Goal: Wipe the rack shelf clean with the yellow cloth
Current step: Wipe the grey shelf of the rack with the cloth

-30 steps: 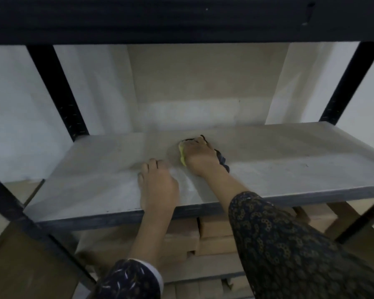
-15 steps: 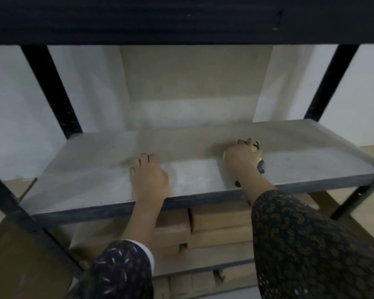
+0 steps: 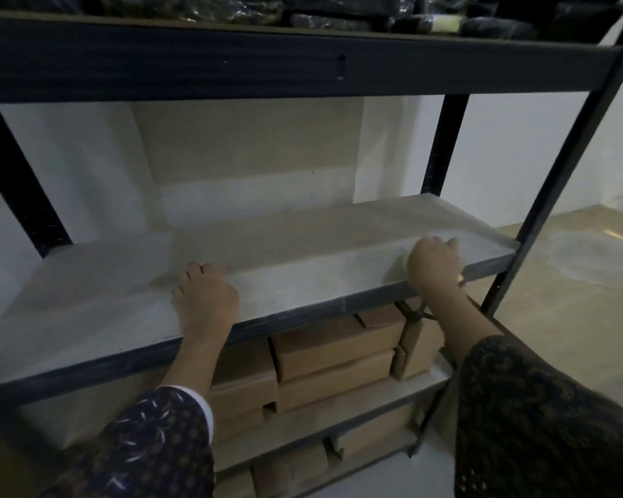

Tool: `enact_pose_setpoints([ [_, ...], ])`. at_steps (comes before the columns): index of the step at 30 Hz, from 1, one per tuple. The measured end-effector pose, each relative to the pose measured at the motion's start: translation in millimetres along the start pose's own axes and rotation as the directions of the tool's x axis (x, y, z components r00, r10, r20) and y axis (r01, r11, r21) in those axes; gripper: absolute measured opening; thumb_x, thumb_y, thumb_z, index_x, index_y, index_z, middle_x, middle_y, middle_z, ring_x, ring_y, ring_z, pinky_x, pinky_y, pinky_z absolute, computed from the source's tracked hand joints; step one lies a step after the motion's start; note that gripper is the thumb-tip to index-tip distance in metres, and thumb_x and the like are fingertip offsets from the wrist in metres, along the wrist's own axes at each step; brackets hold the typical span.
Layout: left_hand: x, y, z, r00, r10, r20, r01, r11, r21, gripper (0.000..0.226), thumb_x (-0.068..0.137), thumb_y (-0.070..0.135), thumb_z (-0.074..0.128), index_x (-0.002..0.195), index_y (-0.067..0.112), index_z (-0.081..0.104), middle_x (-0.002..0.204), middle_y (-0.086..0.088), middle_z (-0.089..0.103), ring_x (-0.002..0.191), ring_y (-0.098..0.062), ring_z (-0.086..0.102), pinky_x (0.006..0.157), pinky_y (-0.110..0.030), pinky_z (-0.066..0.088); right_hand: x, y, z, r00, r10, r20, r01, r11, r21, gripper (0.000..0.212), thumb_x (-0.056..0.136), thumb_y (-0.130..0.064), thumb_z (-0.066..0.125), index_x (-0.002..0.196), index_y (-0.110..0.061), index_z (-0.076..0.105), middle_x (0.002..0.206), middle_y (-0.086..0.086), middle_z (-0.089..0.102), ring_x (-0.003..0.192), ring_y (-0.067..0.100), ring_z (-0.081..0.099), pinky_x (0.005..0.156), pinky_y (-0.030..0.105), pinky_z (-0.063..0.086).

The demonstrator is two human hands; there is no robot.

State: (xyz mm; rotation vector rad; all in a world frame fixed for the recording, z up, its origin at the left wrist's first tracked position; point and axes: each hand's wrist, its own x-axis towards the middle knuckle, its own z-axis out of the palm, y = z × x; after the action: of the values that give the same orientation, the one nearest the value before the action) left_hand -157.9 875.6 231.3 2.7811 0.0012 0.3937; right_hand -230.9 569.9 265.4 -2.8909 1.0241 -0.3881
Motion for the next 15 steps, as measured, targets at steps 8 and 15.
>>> enact_pose_setpoints([
  [8, -8.3, 95.1, 20.6, 0.982, 0.191, 0.001, -0.19, 0.977, -0.094, 0.03, 0.091, 0.016, 0.044, 0.118, 0.01, 0.053, 0.124, -0.008, 0.049, 0.118, -0.027, 0.04, 0.092, -0.039, 0.04, 7.8, -84.4, 38.6, 0.659, -0.746, 0.097, 0.714, 0.661, 0.232, 0.044, 0.094, -0.045, 0.048, 0.126, -0.016, 0.056, 0.136, 0.006, 0.053, 0.128, 0.028, 0.045, 0.106, 0.041, 0.037],
  [15, 20.3, 145.7, 56.0, 0.995, 0.08, 0.064, -0.073, 0.992, -0.105, 0.031, 0.092, 0.015, 0.043, 0.121, 0.005, 0.05, 0.127, -0.012, 0.046, 0.116, -0.031, 0.043, 0.095, -0.041, 0.037, 86.8, -109.6, 62.5, 0.708, -0.699, 0.099, 0.672, 0.71, 0.209, 0.027, 0.091, -0.022, 0.048, 0.114, -0.012, 0.057, 0.13, 0.01, 0.054, 0.125, 0.028, 0.041, 0.098, 0.039, 0.036],
])
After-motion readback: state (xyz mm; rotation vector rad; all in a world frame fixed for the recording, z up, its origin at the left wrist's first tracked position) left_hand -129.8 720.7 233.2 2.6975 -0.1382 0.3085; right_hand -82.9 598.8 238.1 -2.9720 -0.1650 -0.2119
